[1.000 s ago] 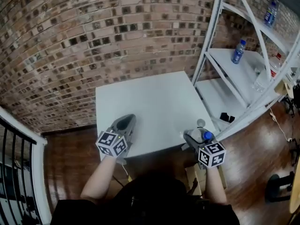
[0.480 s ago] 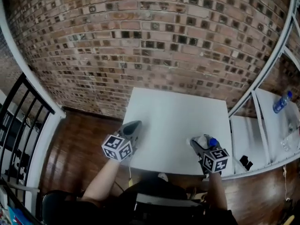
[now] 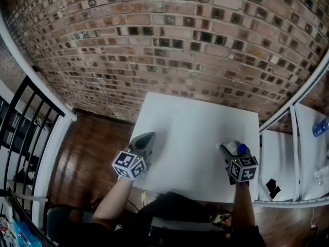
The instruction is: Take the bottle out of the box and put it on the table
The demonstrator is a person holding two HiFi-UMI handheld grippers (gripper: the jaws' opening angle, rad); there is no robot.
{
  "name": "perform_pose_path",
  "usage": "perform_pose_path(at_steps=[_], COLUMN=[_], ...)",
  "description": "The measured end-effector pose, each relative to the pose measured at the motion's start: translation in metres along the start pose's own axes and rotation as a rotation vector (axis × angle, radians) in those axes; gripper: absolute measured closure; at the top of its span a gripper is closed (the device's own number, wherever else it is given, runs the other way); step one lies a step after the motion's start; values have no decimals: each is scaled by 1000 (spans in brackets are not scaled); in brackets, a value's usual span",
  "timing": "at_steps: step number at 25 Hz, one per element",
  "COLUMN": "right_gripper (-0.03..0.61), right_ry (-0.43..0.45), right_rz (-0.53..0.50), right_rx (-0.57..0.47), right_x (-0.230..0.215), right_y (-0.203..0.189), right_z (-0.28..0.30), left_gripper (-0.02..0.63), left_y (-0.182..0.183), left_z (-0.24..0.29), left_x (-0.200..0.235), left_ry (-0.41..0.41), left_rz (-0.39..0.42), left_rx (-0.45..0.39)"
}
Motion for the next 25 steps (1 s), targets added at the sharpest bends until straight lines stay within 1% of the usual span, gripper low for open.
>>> perform_pose_path(at_steps=[3,6,11,14,17,21,25], right_gripper=[264,264,262,261,261,259,258], right_ry=[-27,-72,-115,-128,-119,-97,-104], right_rz=[20,18,54,62,88,113,130], right_rx=[23,77,125,145,149,134,110], right_x=[-29,-62,-108,-123,-136,-151,-156], right_y=[-1,-14,-23,-26,-29,-24,-15], right_z=[13,25,36,45,55,63,72], left_gripper=[612,612,612,612,612,612,612], left_y=[-8,-20,-30,-31,-34,-36,-31], left_z=[28,49,81,99,115,132,156], left_x=[-4,-8,-10,-10,-12,-18,-25], left_ry=[-19,-20,-22,-26,-42,-64,-95], left_rz=[5,8,-10,-18,-30,-34,-24], left_rx=[44,81,105,110,124,148,151])
Point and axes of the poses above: the fingertips, and each gripper's own axes: z forward along the fingers, x to its left, y out of its top, the point moved 6 cm from there along -z, backward along the fingers, and after that the axes turned 10 degrees about x, right-handed, at the moved point
